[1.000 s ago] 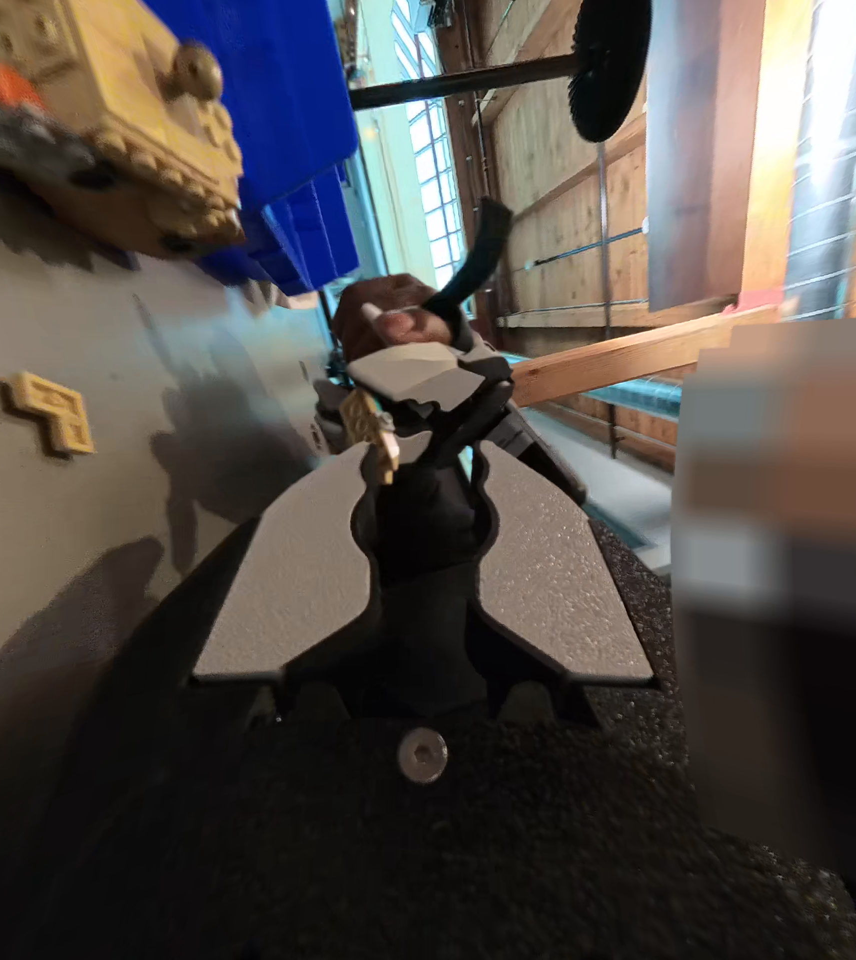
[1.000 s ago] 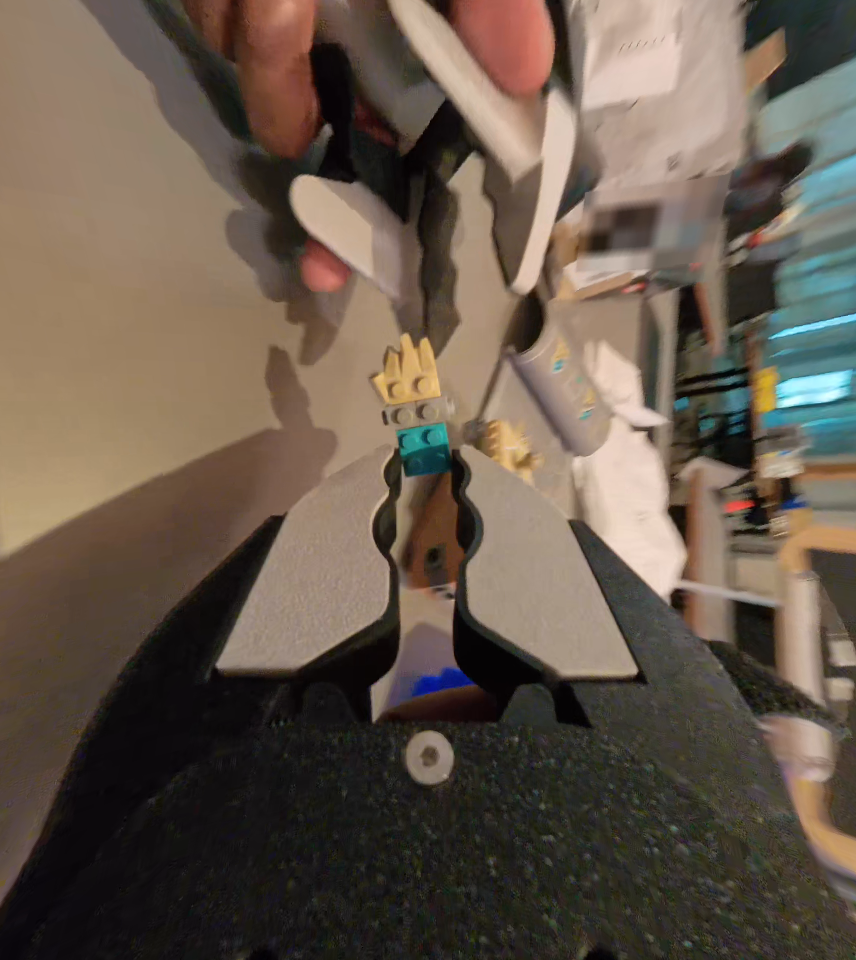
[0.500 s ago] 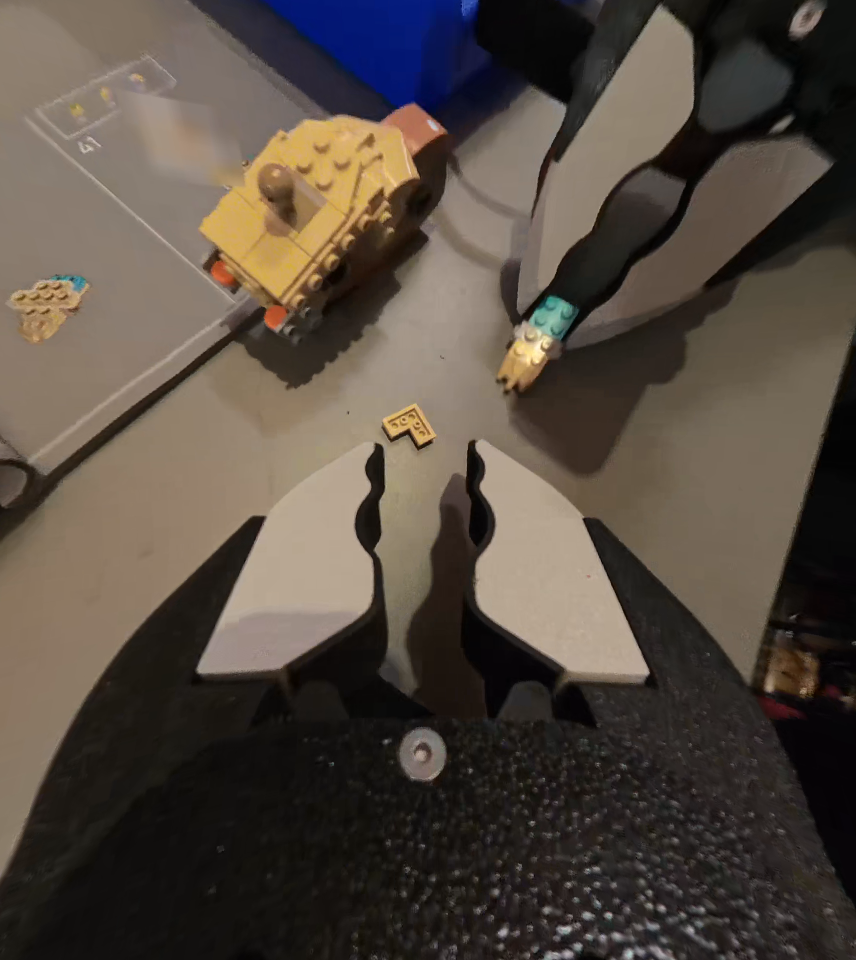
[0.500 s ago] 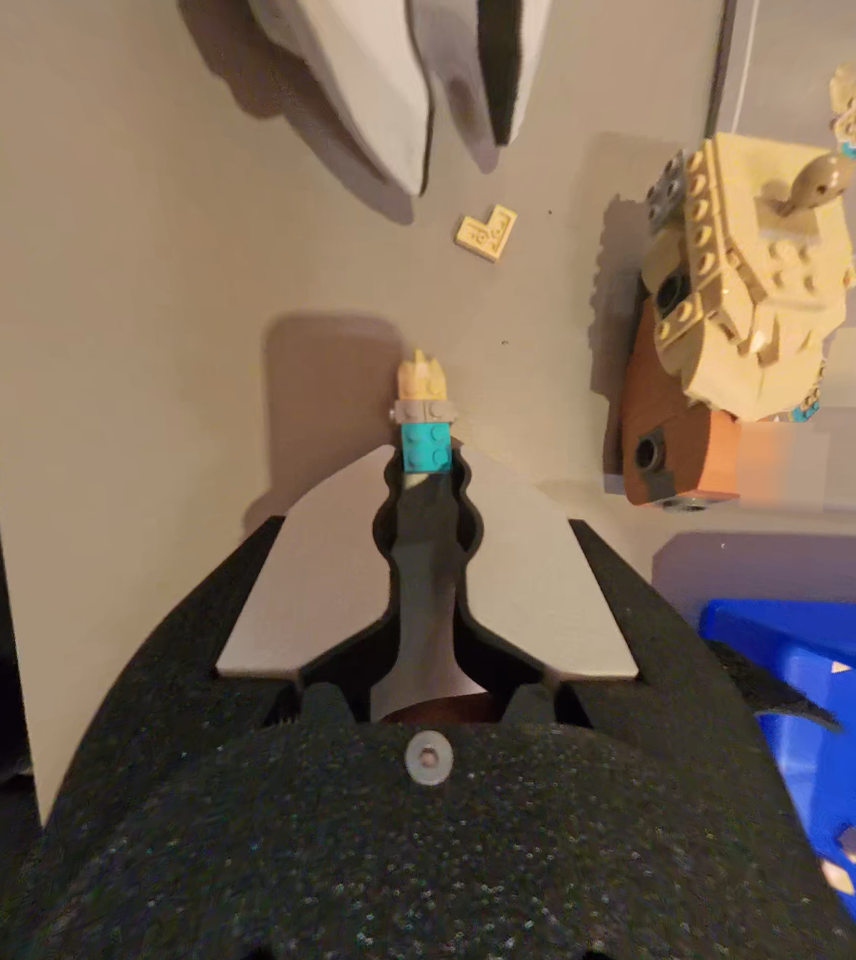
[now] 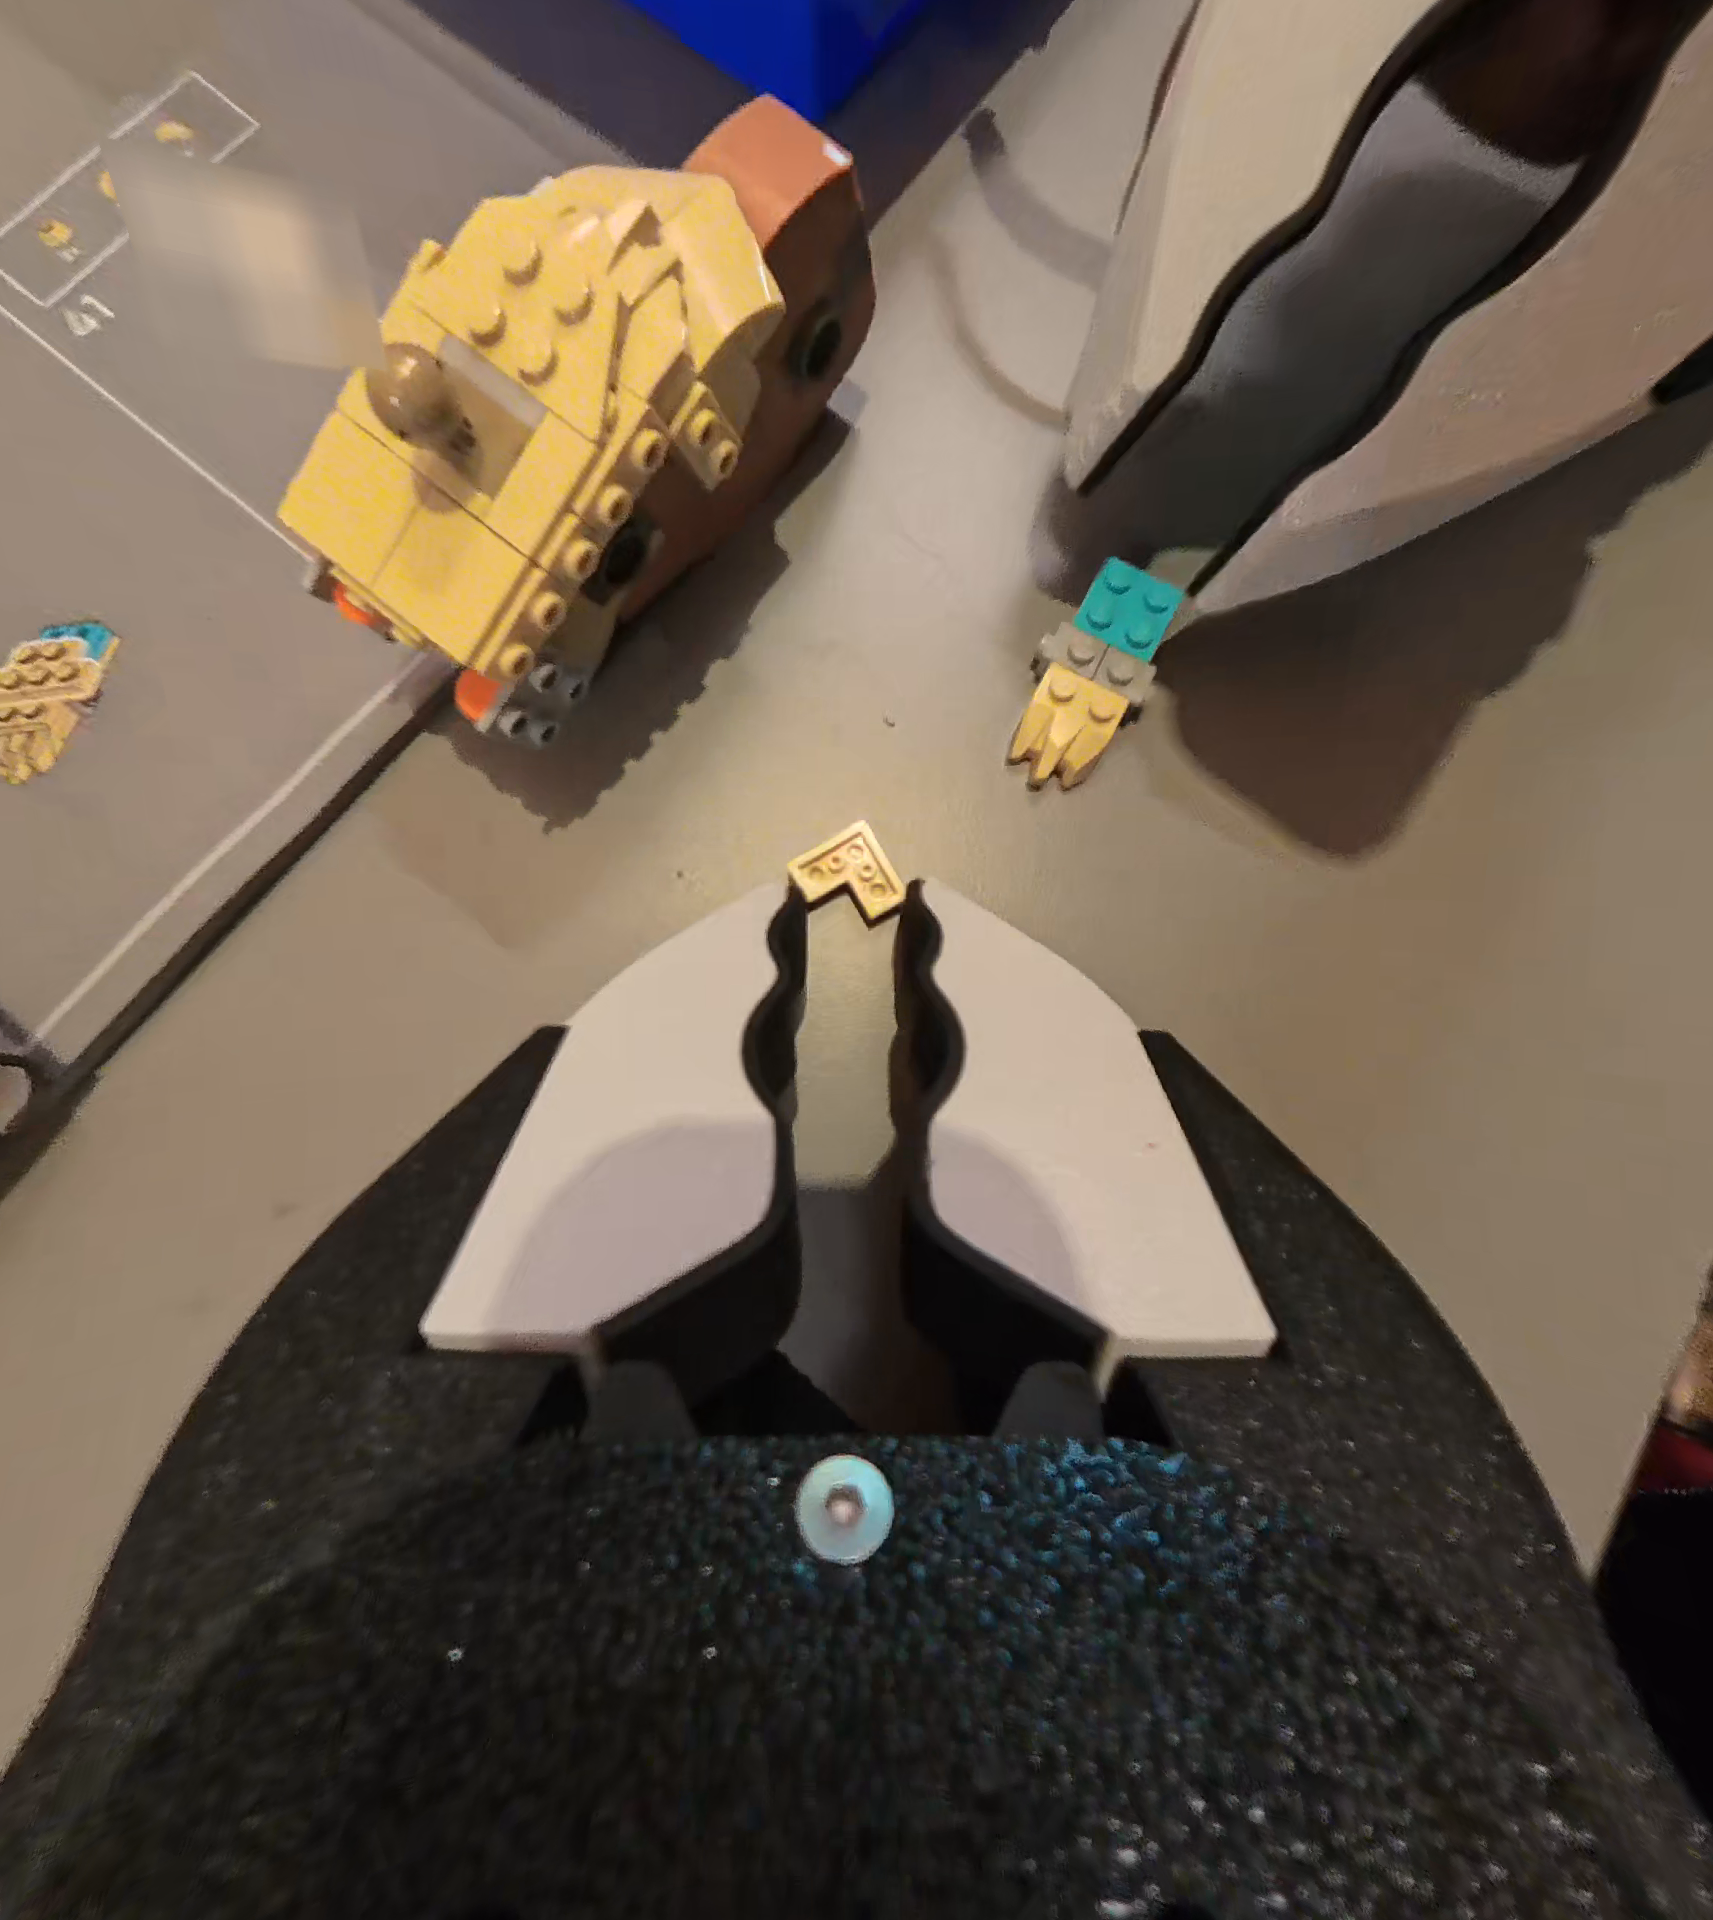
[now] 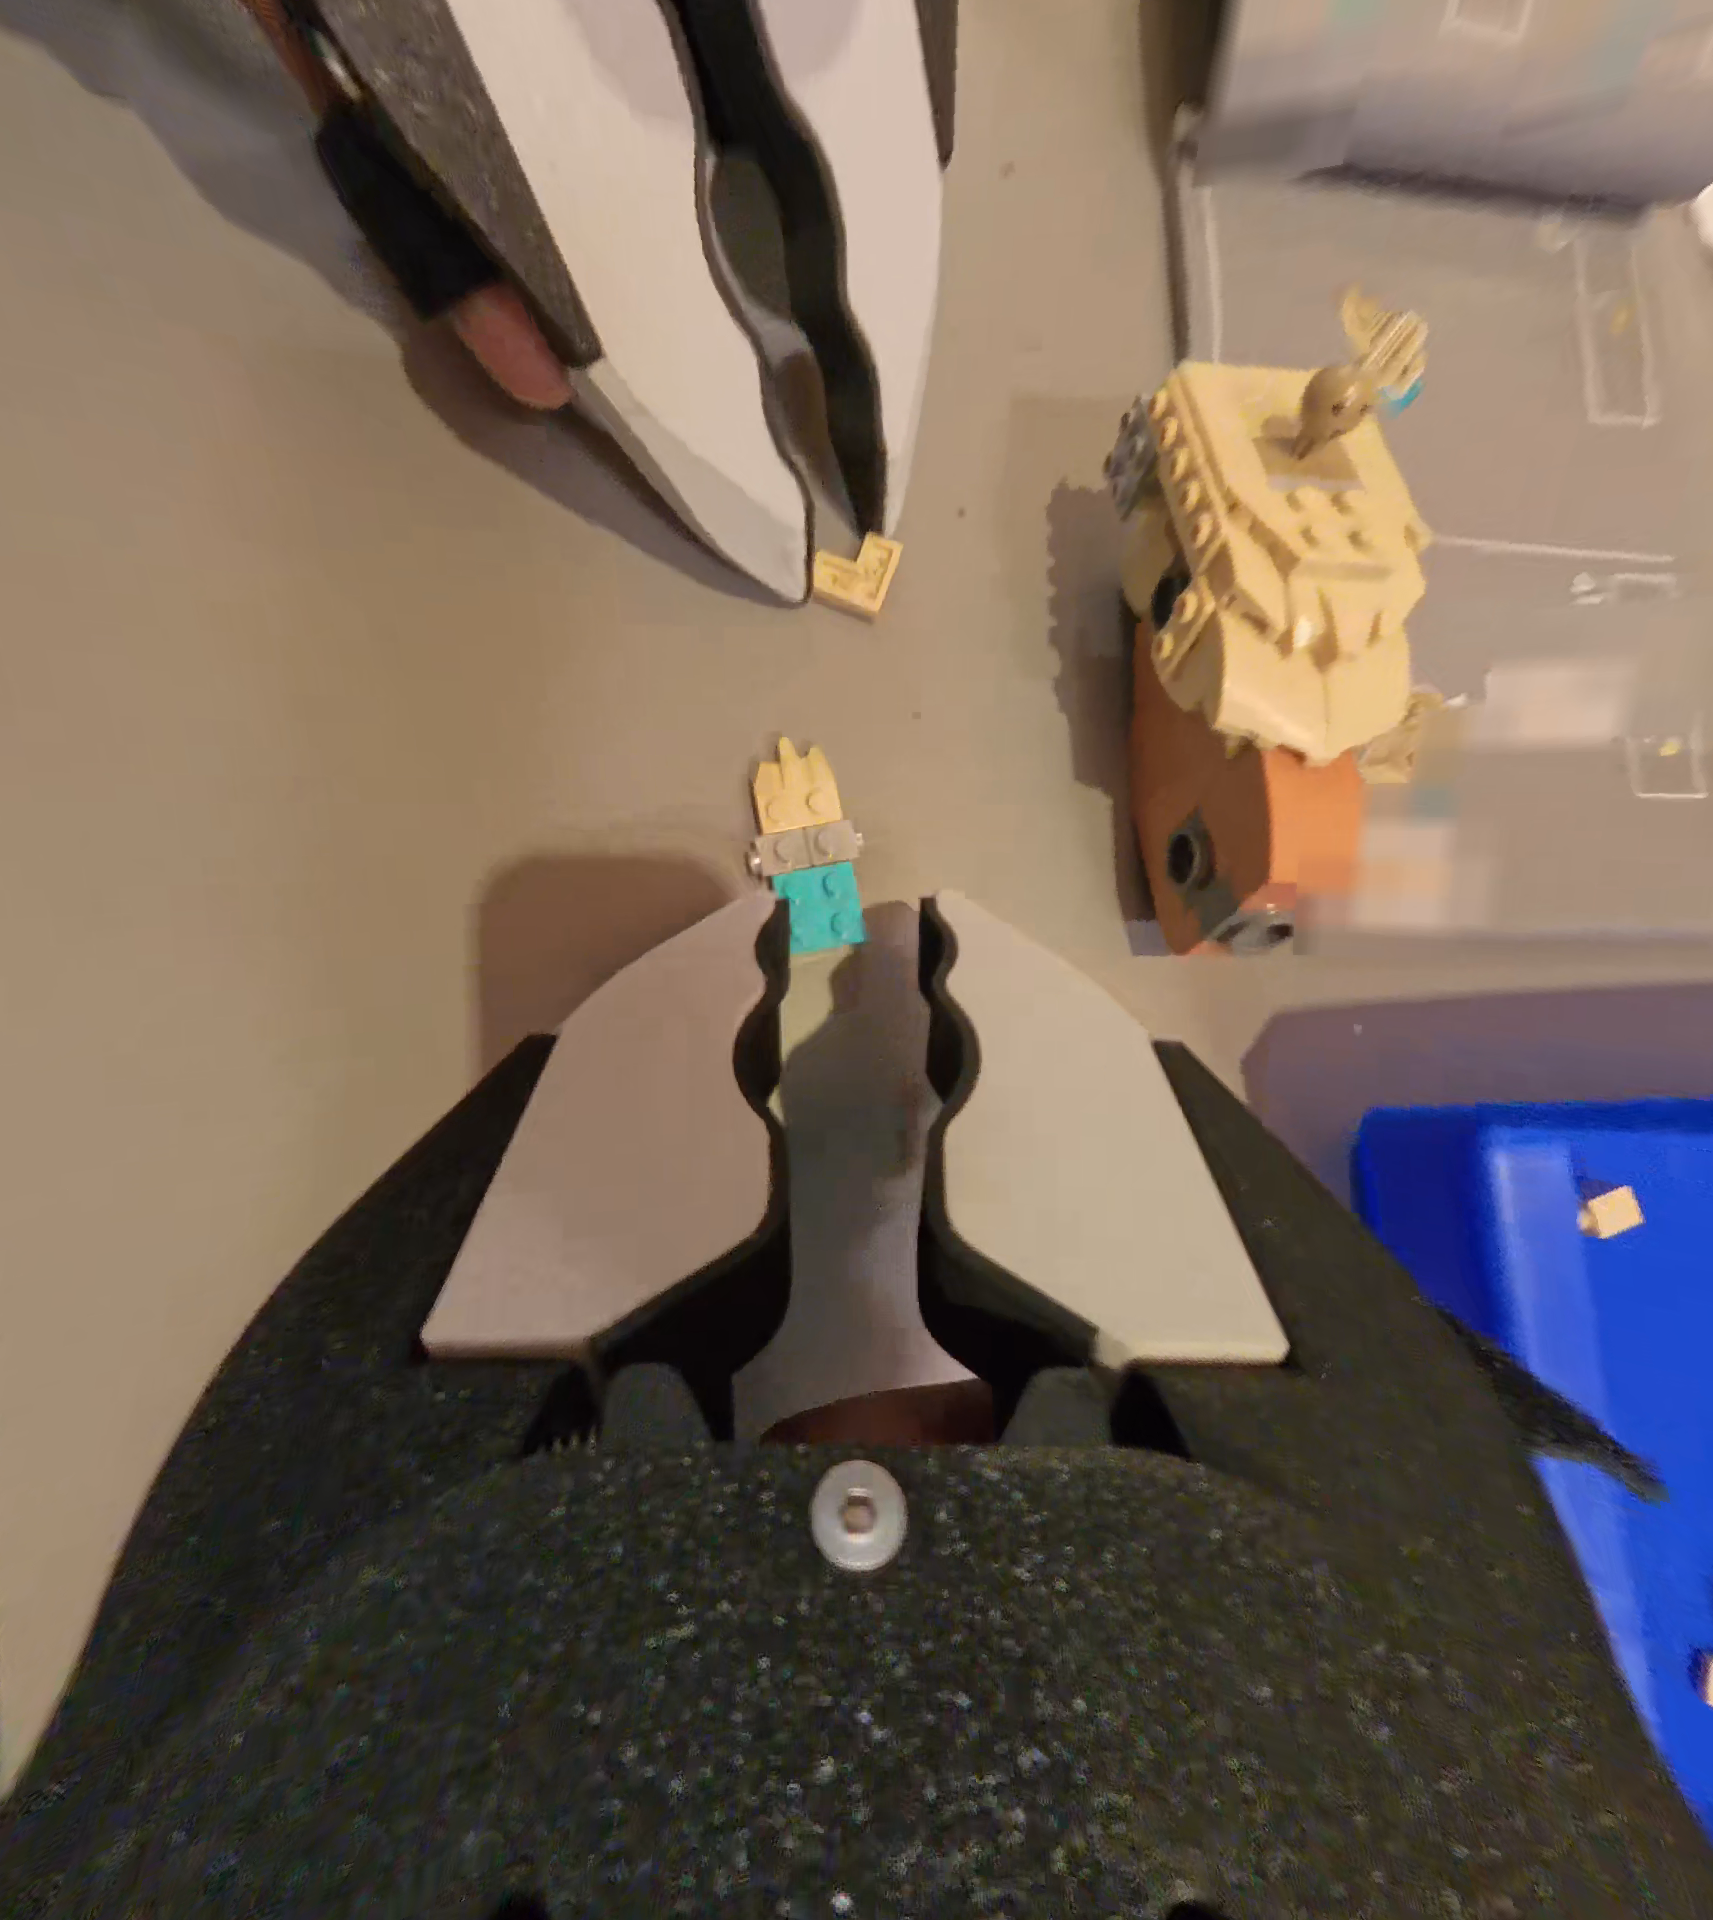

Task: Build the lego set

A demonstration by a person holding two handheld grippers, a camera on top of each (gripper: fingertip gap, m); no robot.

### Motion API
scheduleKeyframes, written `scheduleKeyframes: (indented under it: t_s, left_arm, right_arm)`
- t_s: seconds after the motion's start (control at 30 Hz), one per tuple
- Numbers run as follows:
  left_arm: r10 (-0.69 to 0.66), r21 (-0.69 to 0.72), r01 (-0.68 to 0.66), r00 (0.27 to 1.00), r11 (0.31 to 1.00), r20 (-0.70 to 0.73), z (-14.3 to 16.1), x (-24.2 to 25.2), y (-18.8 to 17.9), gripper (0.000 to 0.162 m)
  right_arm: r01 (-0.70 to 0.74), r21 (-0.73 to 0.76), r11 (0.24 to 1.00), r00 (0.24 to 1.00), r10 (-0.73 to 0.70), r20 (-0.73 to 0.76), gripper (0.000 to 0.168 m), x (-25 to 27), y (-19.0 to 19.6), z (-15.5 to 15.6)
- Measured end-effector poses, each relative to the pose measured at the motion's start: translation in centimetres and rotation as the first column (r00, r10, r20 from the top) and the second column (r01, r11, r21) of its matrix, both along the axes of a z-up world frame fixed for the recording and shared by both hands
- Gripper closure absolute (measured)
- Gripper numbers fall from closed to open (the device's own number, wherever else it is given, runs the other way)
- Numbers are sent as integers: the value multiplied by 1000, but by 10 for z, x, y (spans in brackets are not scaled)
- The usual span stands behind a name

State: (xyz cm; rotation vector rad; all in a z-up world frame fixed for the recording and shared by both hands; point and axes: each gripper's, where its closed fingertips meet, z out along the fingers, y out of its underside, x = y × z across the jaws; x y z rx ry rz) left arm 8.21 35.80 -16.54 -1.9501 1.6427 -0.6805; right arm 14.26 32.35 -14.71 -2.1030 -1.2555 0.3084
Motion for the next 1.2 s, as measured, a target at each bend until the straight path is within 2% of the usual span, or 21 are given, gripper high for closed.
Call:
scheduleKeyframes:
  t_s: [0.07,0.13,0.2,0.27,0.47,0.57,0.77,0.97,1.2]
  left_arm:
    - [-6,-113,14,997,994,71,6,5,-7,145]
    - [1,-300,61,980,952,201,22,13,-20,144]
    - [67,-504,129,934,854,352,47,22,-29,145]
    - [161,-647,187,884,740,440,65,27,-30,145]
    - [380,-830,352,764,432,522,92,36,-32,145]
    - [411,-850,387,753,356,515,95,39,-37,145]
    - [447,-870,392,748,297,490,95,42,-38,145]
    - [452,-881,374,757,292,471,91,42,-36,145]
    - [436,-882,315,779,350,451,84,39,-33,145]
  right_arm:
    - [-9,91,996,999,13,-45,145,0,4,8]
    - [-6,159,987,997,18,-78,144,2,7,14]
    - [-19,206,978,991,45,-123,144,-1,7,21]
    - [-30,275,961,985,75,-153,144,-6,8,30]
    - [-29,429,903,967,134,-217,144,-22,8,53]
    - [12,491,871,969,111,-220,144,-22,13,60]
    - [21,546,837,966,123,-226,145,-24,13,67]
    - [8,562,827,972,125,-199,149,-24,12,63]
    - [1,547,837,979,111,-172,158,-22,13,58]
